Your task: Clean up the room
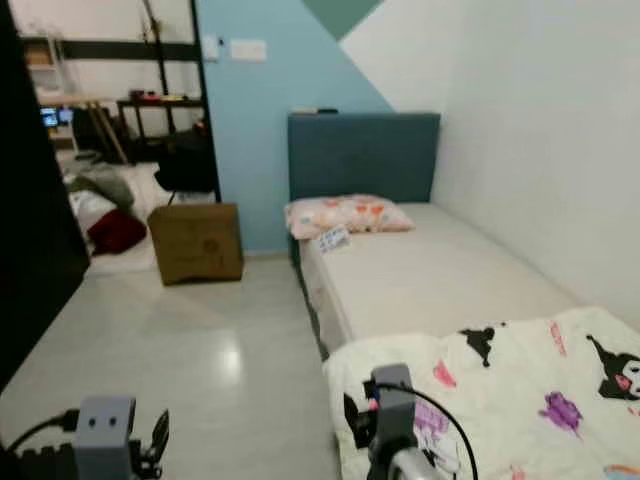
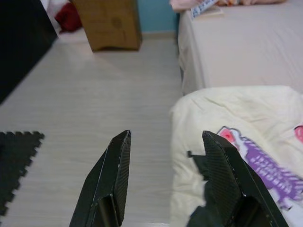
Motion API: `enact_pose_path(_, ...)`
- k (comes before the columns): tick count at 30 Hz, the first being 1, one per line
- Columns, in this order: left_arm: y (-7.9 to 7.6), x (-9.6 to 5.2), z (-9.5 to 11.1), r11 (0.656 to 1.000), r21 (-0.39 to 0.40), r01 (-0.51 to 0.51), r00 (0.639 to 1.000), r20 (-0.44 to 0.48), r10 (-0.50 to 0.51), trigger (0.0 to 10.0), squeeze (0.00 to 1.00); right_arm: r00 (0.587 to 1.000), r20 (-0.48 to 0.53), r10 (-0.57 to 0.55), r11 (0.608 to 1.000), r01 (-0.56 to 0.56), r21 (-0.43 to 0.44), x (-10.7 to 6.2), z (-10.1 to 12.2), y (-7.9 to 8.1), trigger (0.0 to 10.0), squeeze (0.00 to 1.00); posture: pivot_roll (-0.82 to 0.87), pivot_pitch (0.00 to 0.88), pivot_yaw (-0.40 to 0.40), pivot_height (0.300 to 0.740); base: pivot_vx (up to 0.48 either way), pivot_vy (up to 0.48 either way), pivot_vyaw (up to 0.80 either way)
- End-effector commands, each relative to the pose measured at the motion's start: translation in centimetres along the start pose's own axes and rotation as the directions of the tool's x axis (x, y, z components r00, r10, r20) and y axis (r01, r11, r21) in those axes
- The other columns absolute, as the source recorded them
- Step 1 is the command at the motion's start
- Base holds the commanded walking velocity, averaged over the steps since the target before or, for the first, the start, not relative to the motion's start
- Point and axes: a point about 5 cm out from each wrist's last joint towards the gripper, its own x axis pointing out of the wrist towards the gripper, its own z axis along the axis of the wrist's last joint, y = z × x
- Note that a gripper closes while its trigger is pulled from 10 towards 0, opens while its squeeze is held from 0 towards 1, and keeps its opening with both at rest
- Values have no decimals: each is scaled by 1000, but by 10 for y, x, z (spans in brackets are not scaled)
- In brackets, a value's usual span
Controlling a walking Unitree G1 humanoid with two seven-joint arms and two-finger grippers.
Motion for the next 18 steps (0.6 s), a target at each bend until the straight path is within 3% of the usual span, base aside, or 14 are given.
enact_pose_path(1,3,-2,-6,1000,6,-14,1000,-23,14,10000,0,999,-3,33,999,-33,-20,2,-1,7,10000,0,-20,66,-62,740,480,0,800)
enact_pose_path(11,4,-2,-7,1000,5,-22,999,-23,22,10000,0,999,5,51,998,-51,-22,6,1,13,10000,0,-19,66,-66,740,480,0,753)
enact_pose_path(18,5,-3,-7,1000,7,-22,999,-23,22,10000,0,999,-6,32,999,-32,-2,5,-2,10,10000,0,-18,68,-66,740,480,0,0)
